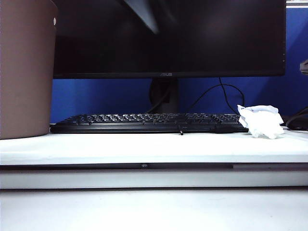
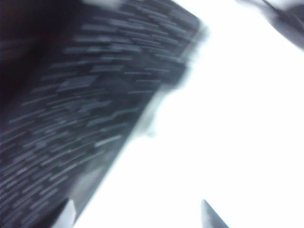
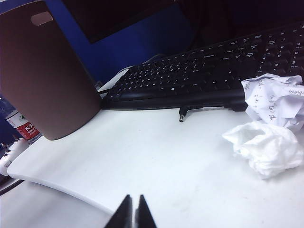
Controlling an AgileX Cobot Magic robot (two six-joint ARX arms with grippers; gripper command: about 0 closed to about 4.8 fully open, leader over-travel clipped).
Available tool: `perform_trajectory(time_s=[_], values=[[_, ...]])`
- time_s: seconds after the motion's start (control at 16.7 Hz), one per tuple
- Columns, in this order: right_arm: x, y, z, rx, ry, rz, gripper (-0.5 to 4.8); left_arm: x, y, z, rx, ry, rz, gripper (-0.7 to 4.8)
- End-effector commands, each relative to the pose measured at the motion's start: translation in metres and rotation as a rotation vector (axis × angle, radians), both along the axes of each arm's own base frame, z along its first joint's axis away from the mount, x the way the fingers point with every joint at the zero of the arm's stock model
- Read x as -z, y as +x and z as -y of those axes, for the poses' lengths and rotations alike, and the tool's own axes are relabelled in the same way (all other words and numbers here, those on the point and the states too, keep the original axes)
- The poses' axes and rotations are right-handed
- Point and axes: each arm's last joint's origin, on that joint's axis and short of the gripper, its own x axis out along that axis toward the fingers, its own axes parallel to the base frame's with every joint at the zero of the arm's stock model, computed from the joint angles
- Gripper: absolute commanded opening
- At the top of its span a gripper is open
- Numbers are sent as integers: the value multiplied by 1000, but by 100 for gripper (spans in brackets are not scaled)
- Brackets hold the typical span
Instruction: Pick up all paper balls from the table and place them in the pink trash can.
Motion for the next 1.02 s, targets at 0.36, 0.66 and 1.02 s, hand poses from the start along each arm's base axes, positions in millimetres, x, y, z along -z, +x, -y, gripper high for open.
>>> perform_trajectory(time_s=[0.36, 0.66, 1.02], values=[[-4, 2, 3, 138, -2, 22, 89, 91, 9, 89, 249, 25, -162, 436], [-4, 3, 6, 216, -2, 23, -8, 97, 11, 105, 356, -75, -132, 274], [-7, 3, 8, 318, -1, 30, -5, 125, 11, 125, 383, -58, -150, 349]])
